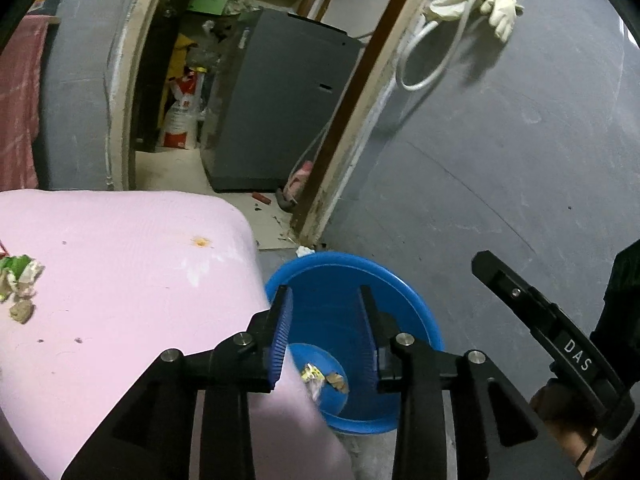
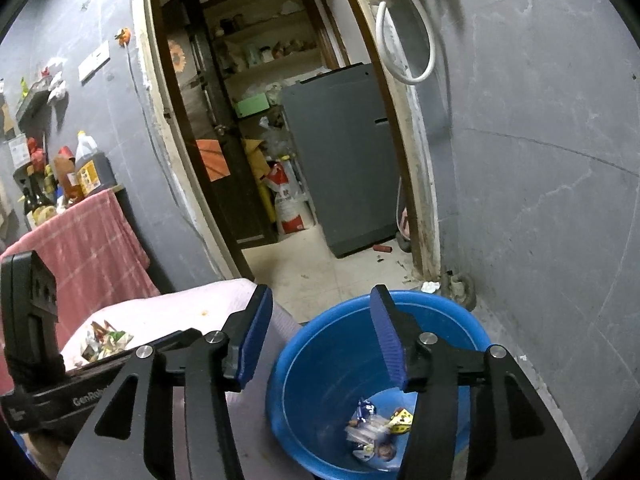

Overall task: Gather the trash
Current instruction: 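Carry both items over the blue basin and open both tools to drop them, then move both tools back over the remaining trash on the table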

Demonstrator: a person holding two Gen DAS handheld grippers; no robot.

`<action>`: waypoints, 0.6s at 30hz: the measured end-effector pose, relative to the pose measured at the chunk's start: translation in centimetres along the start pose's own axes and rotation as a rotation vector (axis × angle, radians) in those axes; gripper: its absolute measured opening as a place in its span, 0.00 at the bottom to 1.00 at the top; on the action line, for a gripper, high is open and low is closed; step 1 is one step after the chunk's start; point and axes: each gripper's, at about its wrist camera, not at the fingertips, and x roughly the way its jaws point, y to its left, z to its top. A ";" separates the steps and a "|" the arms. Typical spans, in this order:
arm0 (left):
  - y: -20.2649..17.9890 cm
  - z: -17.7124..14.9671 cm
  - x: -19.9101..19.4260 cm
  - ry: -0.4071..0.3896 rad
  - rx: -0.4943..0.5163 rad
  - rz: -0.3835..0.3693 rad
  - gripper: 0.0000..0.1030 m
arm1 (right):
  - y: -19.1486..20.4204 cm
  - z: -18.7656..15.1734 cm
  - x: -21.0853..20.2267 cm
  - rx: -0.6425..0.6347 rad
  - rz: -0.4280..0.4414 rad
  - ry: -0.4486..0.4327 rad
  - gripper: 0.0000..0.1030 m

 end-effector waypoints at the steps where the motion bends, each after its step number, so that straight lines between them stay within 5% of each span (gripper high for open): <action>1: 0.2 0.1 -0.3 -0.007 -0.003 0.008 0.29 | 0.1 0.1 0.0 -0.002 0.002 -0.003 0.50; 8: 1.5 1.1 -3.3 -0.102 -0.009 0.056 0.49 | 1.0 0.4 -0.9 -0.010 0.021 -0.065 0.67; 13: 2.6 1.5 -6.0 -0.180 -0.009 0.112 0.80 | 2.0 0.7 -1.6 -0.023 0.045 -0.113 0.81; 18: 3.7 1.5 -8.9 -0.274 -0.001 0.204 0.96 | 4.0 0.9 -2.2 -0.057 0.075 -0.169 0.96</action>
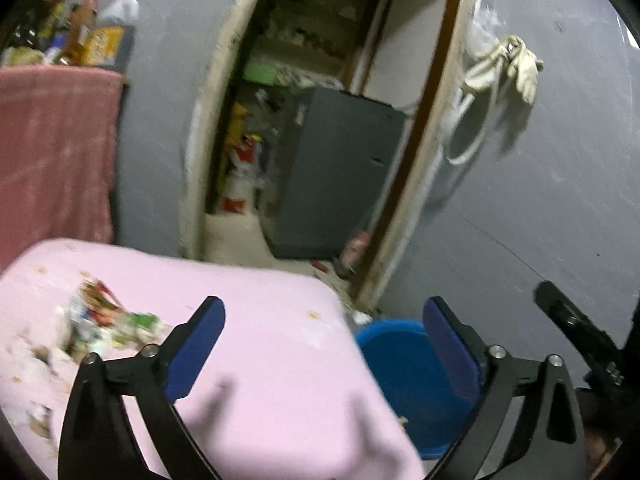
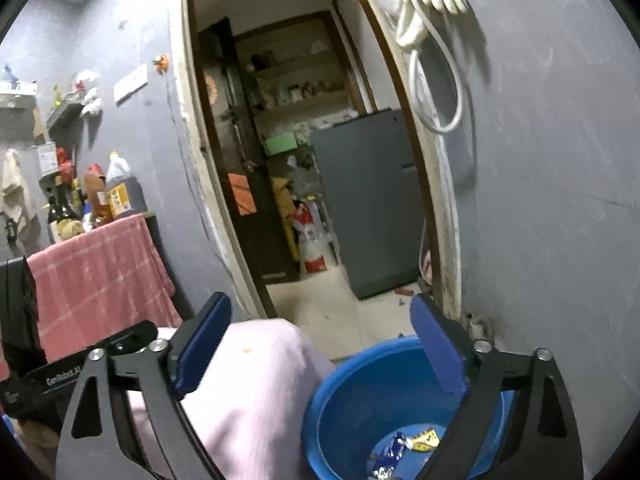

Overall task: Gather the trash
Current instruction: 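Move both tools back over the remaining trash on the table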

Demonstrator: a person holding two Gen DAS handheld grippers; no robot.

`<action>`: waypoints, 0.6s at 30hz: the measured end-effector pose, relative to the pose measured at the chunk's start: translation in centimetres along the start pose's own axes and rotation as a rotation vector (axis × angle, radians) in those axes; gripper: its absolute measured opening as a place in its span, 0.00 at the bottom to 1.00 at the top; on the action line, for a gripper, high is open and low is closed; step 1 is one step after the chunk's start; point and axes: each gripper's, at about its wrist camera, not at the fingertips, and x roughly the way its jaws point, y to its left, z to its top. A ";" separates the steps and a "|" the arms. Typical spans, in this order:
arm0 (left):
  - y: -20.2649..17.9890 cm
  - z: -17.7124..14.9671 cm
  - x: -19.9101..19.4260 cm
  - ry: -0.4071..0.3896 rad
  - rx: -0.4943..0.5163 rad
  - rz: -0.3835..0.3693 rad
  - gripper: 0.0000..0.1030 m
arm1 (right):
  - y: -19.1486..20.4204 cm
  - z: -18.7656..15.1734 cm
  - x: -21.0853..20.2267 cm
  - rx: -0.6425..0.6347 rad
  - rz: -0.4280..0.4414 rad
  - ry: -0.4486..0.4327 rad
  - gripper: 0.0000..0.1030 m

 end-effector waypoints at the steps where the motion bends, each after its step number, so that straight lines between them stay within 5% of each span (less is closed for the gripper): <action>1: 0.5 0.2 -0.6 -0.018 0.002 0.018 0.96 | 0.5 0.1 -0.1 -0.010 0.008 -0.014 1.00; 18: 6.6 1.3 -8.7 -0.196 0.062 0.174 0.98 | 10.1 0.0 -1.5 -0.165 0.134 -0.186 1.00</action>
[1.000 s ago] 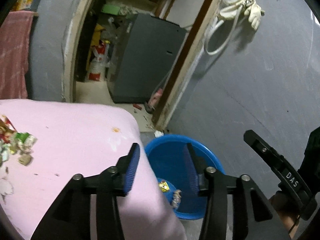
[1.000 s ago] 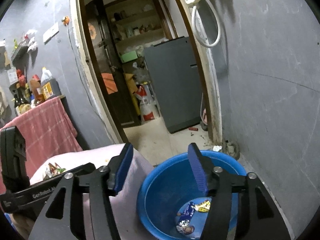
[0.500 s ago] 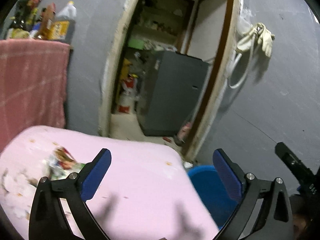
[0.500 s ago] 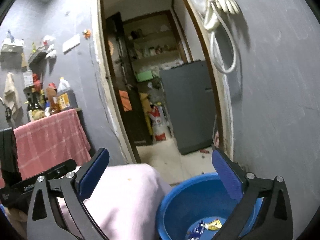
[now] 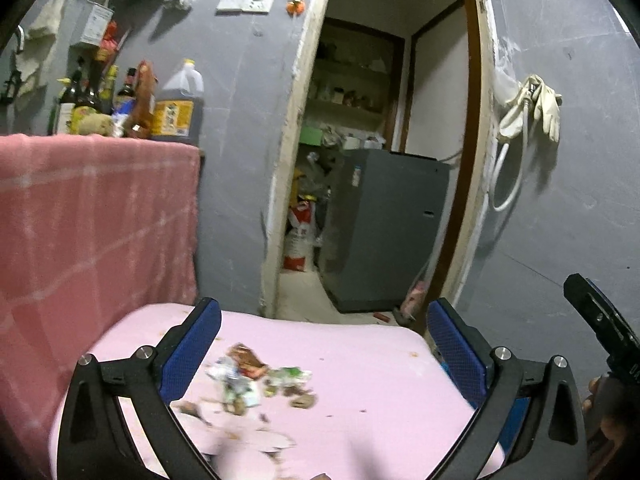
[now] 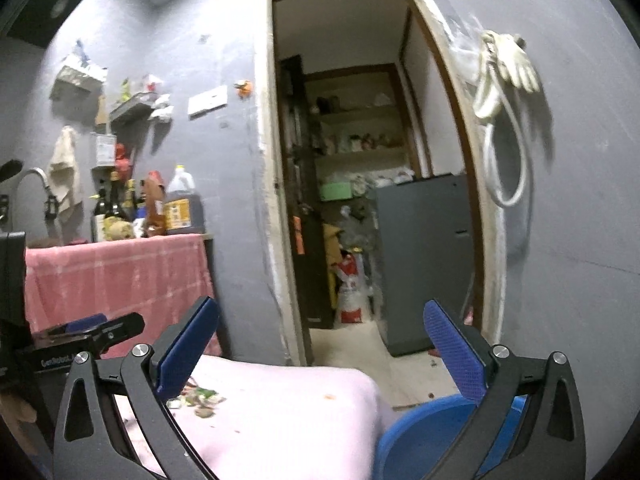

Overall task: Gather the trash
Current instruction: 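Move both tools back over the remaining trash on the table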

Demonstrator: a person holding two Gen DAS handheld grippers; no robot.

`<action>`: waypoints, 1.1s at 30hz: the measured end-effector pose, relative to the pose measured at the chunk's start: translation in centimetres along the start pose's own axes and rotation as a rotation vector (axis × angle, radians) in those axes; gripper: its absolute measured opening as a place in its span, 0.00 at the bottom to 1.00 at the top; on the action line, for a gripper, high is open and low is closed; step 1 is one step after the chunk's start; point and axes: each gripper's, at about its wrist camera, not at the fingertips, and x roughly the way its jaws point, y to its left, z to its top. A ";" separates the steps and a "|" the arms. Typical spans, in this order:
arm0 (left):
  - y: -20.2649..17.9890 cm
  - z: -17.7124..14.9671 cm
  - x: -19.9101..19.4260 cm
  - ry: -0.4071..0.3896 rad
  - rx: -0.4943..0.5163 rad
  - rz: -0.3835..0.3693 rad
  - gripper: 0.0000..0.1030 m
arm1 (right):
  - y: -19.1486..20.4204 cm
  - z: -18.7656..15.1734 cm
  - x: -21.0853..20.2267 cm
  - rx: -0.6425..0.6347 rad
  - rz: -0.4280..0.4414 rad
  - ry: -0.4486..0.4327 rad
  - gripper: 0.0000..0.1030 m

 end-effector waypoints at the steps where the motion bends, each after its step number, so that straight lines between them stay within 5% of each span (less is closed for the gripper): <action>1: 0.5 0.0 -0.2 -0.006 0.000 0.006 0.98 | 0.8 0.0 0.2 -0.010 0.013 -0.003 1.00; 8: 4.4 -0.4 -2.5 -0.055 0.002 0.092 0.98 | 5.3 -0.5 1.5 -0.082 0.079 0.009 1.00; 17: 8.5 -2.1 -2.5 -0.002 0.004 0.173 0.98 | 8.7 -2.5 3.6 -0.159 0.135 0.087 1.00; 26: 10.3 -4.2 0.0 0.100 0.020 0.164 0.98 | 8.3 -3.9 5.9 -0.134 0.134 0.165 1.00; 33: 10.1 -5.6 3.1 0.234 0.026 0.108 0.98 | 8.4 -5.7 8.8 -0.142 0.134 0.326 0.98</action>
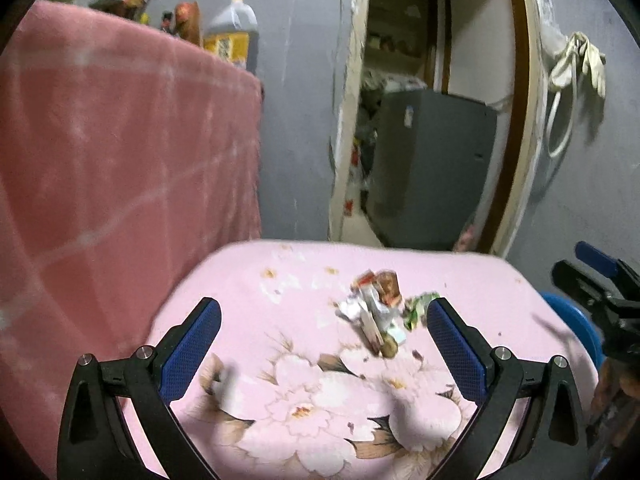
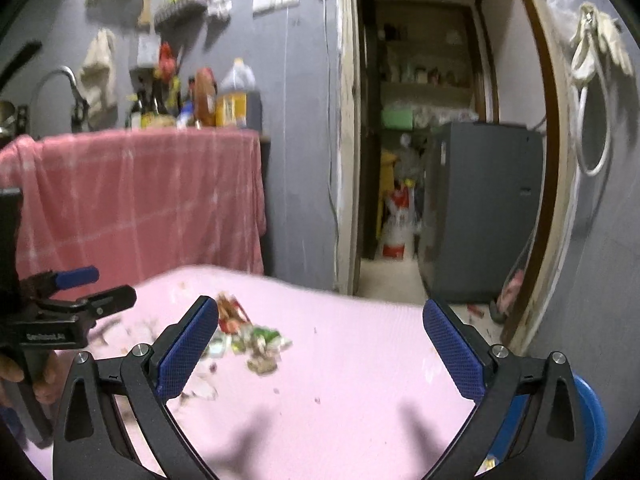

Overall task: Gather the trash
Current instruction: 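Move both tools back over the remaining trash on the table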

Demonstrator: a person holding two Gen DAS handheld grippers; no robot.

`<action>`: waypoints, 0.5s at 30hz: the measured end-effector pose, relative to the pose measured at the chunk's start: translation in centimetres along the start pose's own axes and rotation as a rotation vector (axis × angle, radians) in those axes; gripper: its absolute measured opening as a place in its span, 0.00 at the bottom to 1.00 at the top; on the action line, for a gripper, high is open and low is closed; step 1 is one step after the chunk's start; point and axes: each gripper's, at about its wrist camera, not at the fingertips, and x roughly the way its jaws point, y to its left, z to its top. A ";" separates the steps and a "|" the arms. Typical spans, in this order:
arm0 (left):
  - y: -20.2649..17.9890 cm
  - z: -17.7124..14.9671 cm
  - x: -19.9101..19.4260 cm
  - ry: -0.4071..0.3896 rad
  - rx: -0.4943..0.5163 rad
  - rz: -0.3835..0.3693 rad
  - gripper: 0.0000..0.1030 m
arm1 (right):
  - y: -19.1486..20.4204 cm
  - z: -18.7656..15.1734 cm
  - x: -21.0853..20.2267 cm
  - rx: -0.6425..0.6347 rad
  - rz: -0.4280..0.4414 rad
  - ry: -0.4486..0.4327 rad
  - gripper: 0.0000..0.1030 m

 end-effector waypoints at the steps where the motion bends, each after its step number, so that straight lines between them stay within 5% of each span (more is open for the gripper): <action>1: -0.1 -0.1 0.4 0.015 0.003 -0.008 0.98 | 0.0 -0.2 0.5 -0.001 0.009 0.025 0.95; 5: -0.4 -0.2 1.6 0.072 0.014 -0.044 0.91 | 0.1 -0.8 1.7 -0.006 0.028 0.098 0.81; 15: -1.0 -0.1 4.8 0.240 0.000 -0.168 0.34 | -0.6 -1.6 4.3 0.024 0.095 0.250 0.68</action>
